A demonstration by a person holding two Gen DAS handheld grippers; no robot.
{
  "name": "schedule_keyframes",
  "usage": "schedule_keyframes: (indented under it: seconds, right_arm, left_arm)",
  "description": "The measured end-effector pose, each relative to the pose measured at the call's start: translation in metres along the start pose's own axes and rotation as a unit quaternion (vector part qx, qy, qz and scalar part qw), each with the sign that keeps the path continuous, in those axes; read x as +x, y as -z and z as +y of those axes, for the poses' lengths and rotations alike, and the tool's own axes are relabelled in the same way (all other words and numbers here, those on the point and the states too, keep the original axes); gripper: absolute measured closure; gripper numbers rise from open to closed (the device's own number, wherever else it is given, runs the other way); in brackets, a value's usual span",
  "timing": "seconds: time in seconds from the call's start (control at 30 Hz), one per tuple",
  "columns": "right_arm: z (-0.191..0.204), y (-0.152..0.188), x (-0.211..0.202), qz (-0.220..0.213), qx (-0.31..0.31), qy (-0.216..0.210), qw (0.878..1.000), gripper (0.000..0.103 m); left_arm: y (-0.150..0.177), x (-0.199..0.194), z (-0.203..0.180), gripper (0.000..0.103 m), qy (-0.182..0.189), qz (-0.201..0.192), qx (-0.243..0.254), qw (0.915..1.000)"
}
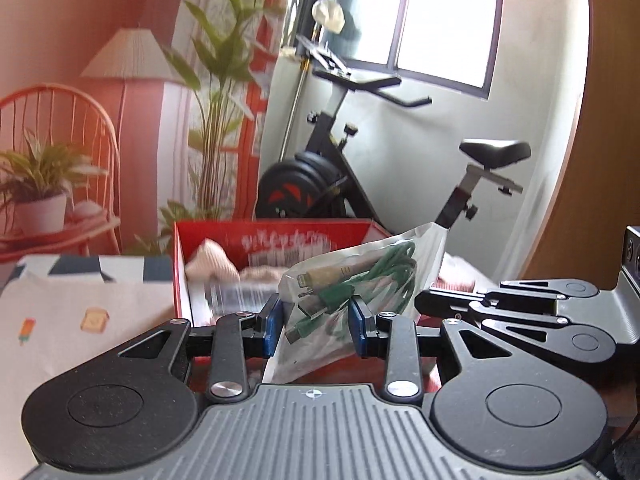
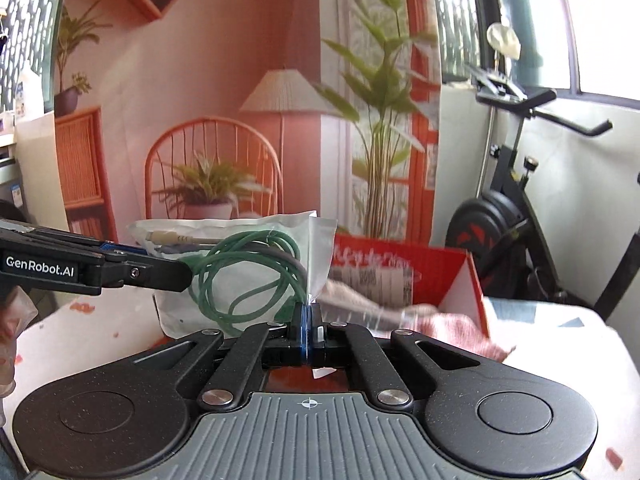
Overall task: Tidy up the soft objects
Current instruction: 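Lower the clear bag into the red box and open both grippers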
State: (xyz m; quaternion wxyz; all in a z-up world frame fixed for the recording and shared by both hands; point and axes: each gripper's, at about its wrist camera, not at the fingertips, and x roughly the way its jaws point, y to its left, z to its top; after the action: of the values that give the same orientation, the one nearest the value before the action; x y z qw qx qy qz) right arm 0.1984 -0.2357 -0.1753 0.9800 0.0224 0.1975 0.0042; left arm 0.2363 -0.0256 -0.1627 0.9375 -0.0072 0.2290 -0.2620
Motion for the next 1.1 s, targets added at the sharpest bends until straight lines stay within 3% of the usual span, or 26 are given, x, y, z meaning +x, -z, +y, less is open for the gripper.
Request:
schedule_keyframes:
  seconds: [0.37,0.53,0.73,0.87,1.1]
  right_arm:
    - [-0.013,-0.027,0.016,-0.014,0.001,0.015,1.0,0.103]
    - [-0.025,-0.024,0.04,0.013,0.018,0.025,0.999,0.103]
    - [-0.04,-0.008,0.067,0.046,0.049,0.036,0.997,0.103]
    - [-0.04,0.0,0.075,0.052,0.053,0.044,0.996,0.103]
    - [-0.039,0.008,0.068,0.051,0.06,0.047,0.996,0.101]
  left_arm:
    - [-0.026,0.021,0.001,0.066,-0.002,-0.014,0.006,0.9999]
    - [-0.032,0.052,0.007,0.066,-0.009,0.029,-0.015,0.9994]
    - [-0.031,0.083,0.0,0.066,-0.004,0.061,-0.001,0.9981]
    - [-0.027,0.1,0.002,0.066,-0.025,0.081,0.009,0.9964]
    - [-0.027,0.096,0.012,0.065,-0.065,0.086,0.012,0.9941]
